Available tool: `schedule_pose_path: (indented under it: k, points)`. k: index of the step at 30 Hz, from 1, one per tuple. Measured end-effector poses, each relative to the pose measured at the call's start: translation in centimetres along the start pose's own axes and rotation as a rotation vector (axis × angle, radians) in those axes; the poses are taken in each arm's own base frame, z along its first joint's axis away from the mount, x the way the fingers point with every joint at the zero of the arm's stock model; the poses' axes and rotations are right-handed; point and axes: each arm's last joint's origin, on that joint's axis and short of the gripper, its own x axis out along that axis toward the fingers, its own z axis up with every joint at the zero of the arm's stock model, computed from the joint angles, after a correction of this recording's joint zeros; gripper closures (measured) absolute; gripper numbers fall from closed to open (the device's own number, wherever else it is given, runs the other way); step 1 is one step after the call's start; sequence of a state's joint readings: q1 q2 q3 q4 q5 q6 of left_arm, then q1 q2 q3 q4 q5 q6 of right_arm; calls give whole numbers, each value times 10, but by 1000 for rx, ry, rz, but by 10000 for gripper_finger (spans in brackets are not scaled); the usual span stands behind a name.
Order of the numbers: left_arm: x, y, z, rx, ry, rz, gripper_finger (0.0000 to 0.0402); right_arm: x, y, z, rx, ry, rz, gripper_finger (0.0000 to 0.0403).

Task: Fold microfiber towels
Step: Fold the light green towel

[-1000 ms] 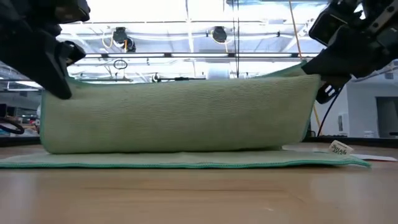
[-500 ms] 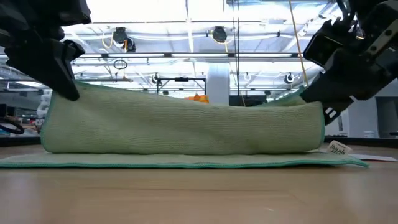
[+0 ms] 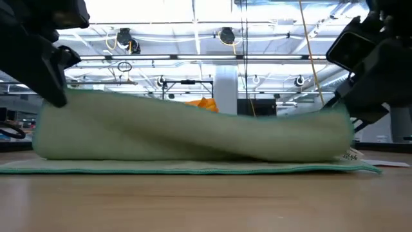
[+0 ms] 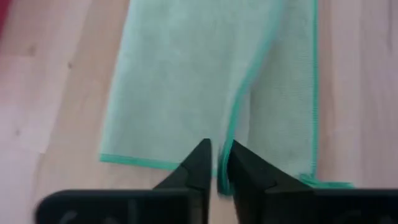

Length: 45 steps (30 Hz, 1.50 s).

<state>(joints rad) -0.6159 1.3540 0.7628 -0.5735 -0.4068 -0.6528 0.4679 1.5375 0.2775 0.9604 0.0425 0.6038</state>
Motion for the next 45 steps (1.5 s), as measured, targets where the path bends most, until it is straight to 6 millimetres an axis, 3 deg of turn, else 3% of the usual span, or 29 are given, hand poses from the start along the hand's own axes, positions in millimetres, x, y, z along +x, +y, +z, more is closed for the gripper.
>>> schedule_pose_path:
  k: [8, 14, 17, 21, 24, 28, 34, 39, 45]
  points:
    - [-6, -20, 4, -51, -108, -129, 254, -1, 10, -7, -10, 43, 61, 249]
    - [-3, -36, 1, -70, -154, -167, 223, -1, 10, -7, -38, -62, -85, 243]
    - [-3, -35, -6, -111, -148, -92, 222, 0, 9, -4, -25, -112, -162, 244]
    - [0, -14, -13, -207, -160, 169, 222, 5, 7, 6, -47, -157, -223, 240]
    - [7, 7, -11, -201, -75, 282, 221, 11, 4, 17, -77, -154, -247, 239]
    - [23, 36, -2, -160, 50, 268, 214, 22, -1, 33, -102, -98, -251, 239]
    - [49, 72, 6, -98, 146, 95, 189, 30, -7, 56, -162, -71, -224, 239]
    - [61, 95, 3, -79, 167, -11, 217, 30, -18, 69, -172, -85, -230, 239]
    - [68, 104, -5, -53, 172, -27, 339, 32, -25, 89, -207, -141, -263, 239]
